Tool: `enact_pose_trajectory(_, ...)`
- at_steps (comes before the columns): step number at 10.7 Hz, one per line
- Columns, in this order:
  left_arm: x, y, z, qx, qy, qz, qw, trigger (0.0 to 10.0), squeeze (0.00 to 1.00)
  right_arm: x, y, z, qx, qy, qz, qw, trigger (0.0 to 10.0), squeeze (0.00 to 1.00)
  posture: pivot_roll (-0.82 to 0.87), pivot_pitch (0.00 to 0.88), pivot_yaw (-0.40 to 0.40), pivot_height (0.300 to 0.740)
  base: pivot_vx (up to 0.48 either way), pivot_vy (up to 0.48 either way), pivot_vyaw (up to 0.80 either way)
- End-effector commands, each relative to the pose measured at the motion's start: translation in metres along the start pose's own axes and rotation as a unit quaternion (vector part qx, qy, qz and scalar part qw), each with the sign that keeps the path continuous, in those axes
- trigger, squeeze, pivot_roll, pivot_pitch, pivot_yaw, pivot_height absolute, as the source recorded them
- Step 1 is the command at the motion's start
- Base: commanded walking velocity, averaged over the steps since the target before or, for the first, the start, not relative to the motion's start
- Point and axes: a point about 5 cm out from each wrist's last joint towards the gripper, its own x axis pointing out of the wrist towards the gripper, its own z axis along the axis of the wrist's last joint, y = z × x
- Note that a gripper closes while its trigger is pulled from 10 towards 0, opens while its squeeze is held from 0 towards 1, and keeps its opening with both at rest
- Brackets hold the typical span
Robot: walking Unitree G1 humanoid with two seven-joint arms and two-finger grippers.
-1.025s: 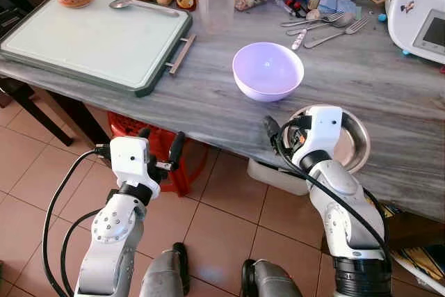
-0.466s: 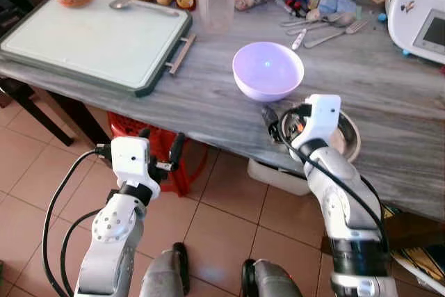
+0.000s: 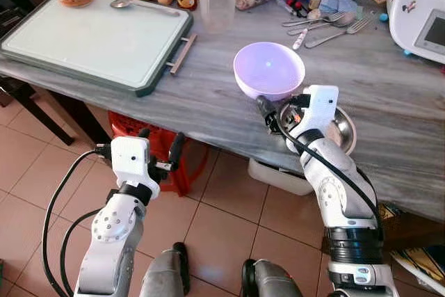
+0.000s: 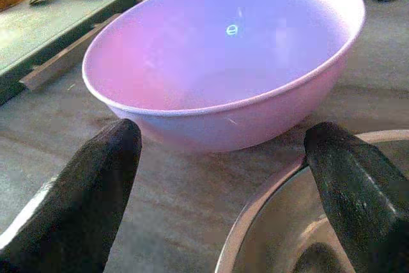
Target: Setting the table
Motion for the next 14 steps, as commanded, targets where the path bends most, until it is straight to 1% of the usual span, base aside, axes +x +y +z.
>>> enact_pose_trajectory(1, -0.003, 0.001, 0.002, 0.002, 0.0, 0.004, 1.0, 10.0, 0.0, -0.006, 0.002, 0.001, -0.003, -0.005, 0.004, 1.0, 10.0, 0.0, 0.0, 0.213, 0.003, 0.74, 0.0, 0.0, 0.0)
enact_pose_trajectory(2, -0.004, 0.002, 0.002, 0.0, -0.004, 0.007, 1.0, 10.0, 0.0, -0.01, 0.004, 0.001, -0.011, -0.012, 0.01, 1.0, 10.0, 0.0, 0.0, 0.213, 0.002, 0.74, 0.0, 0.0, 0.0)
enact_pose_trajectory(3, -0.004, 0.004, 0.004, -0.002, -0.01, 0.017, 1.0, 10.0, 0.0, -0.018, 0.007, 0.008, -0.029, -0.038, 0.011, 0.999, 10.0, 0.0, -0.01, 0.209, -0.002, 0.74, 0.0, 0.0, 0.0)
enact_pose_trajectory(4, -0.004, 0.005, 0.005, -0.005, -0.014, 0.025, 1.0, 10.0, 0.0, -0.025, 0.01, 0.017, -0.054, -0.072, 0.013, 0.996, 10.0, 0.0, -0.01, 0.207, -0.003, 0.74, 0.0, 0.0, 0.0)
enact_pose_trajectory(5, -0.004, 0.008, 0.004, -0.005, -0.01, 0.043, 0.999, 10.0, 0.0, -0.035, 0.014, 0.028, -0.092, -0.115, 0.014, 0.989, 10.0, 0.0, -0.01, 0.201, -0.005, 0.74, 0.0, 0.0, 0.0)
enact_pose_trajectory(6, -0.002, 0.011, 0.001, 0.003, 0.0, 0.069, 0.998, 10.0, 0.0, -0.042, 0.016, 0.03, -0.123, -0.135, 0.01, 0.983, 10.0, 0.0, -0.02, 0.194, -0.007, 0.74, 0.0, 0.0, 0.0)
enact_pose_trajectory(7, 0.001, 0.013, 0.0, 0.008, 0.005, 0.092, 0.996, 10.0, 0.0, -0.047, 0.014, 0.028, -0.141, -0.137, 0.002, 0.98, 10.0, 0.0, -0.02, 0.189, -0.009, 0.74, 0.0, 0.0, 0.0)
enact_pose_trajectory(8, 0.003, 0.015, -0.001, 0.002, 0.008, 0.099, 0.995, 10.0, 0.0, -0.052, 0.004, 0.02, -0.153, -0.125, -0.031, 0.98, 10.0, 0.0, -0.02, 0.177, -0.021, 0.74, 0.0, 0.0, 0.0)
enact_pose_trajectory(9, 0.003, 0.016, -0.002, 0.002, 0.009, 0.102, 0.995, 10.0, 0.0, -0.054, 0.0, 0.018, -0.155, -0.125, -0.043, 0.979, 10.0, 0.0, -0.02, 0.174, -0.022, 0.74, 0.0, 0.0, 0.0)
enact_pose_trajectory(10, 0.003, 0.017, -0.003, 0.0, 0.009, 0.107, 0.994, 10.0, 0.0, -0.058, -0.003, 0.016, -0.176, -0.127, -0.053, 0.975, 10.0, 0.0, -0.02, 0.168, -0.024, 0.74, 0.0, 0.0, 0.0)
enact_pose_trajectory(12, 0.006, 0.014, -0.002, 0.0, 0.004, 0.106, 0.994, 10.0, 0.0, -0.058, -0.006, 0.014, -0.185, -0.128, -0.057, 0.973, 10.0, 0.0, -0.02, 0.164, -0.025, 0.74, -0.133, 0.0, 0.0)
enact_pose_trajectory(14, 0.009, 0.014, 0.0, 0.0, 0.0, 0.106, 0.994, 10.0, 0.0, -0.055, -0.006, 0.014, -0.186, -0.128, -0.057, 0.972, 10.0, 0.0, -0.02, 0.154, -0.026, 0.74, -0.304, 0.0, -0.66)
